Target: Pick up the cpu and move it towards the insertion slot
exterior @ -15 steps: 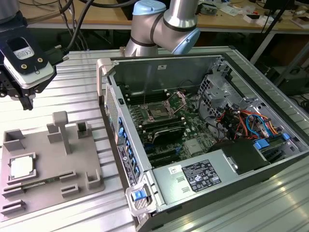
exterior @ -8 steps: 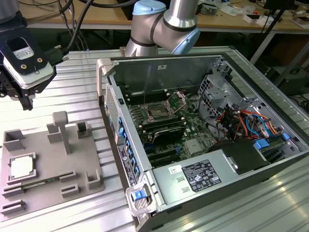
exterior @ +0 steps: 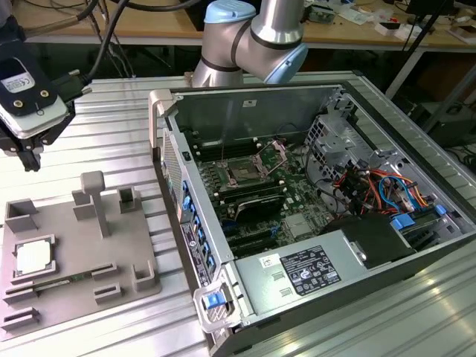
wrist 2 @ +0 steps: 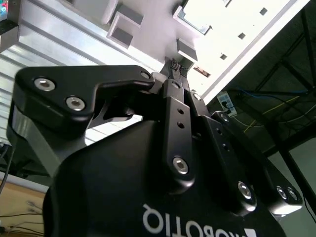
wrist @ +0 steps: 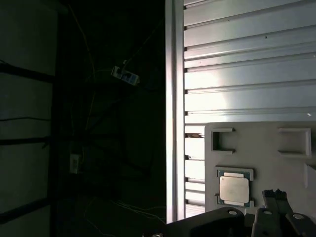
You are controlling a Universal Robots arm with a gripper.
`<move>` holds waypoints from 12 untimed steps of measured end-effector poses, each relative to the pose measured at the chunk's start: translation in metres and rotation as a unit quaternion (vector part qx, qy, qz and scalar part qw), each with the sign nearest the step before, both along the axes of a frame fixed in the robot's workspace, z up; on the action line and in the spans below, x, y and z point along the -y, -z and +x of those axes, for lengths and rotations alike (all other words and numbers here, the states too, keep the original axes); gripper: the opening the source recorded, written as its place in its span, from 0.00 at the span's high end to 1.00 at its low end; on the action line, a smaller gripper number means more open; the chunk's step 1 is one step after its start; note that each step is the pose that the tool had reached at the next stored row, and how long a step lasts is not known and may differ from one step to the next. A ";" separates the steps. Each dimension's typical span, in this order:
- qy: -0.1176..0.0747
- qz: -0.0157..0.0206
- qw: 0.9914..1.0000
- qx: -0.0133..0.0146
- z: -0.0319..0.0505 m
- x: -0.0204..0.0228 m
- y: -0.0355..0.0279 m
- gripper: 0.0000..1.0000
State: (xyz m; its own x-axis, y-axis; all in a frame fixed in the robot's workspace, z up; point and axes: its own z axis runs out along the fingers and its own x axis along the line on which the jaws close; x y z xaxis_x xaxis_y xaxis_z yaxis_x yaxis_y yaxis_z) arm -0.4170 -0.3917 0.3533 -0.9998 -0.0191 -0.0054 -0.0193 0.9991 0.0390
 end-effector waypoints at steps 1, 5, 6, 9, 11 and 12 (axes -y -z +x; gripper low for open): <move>-0.001 0.001 1.000 0.000 -0.0095 0.0077 0.0047 0.75; -0.002 -0.001 1.000 0.000 -0.0100 0.0114 0.0066 0.67; -0.002 -0.001 1.000 0.000 -0.0102 0.0120 0.0070 0.66; -0.002 -0.001 1.000 0.000 -0.0105 0.0124 0.0078 0.60; -0.002 -0.001 1.000 0.000 -0.0105 0.0126 0.0081 0.60; -0.002 -0.001 1.000 0.000 -0.0105 0.0126 0.0081 0.60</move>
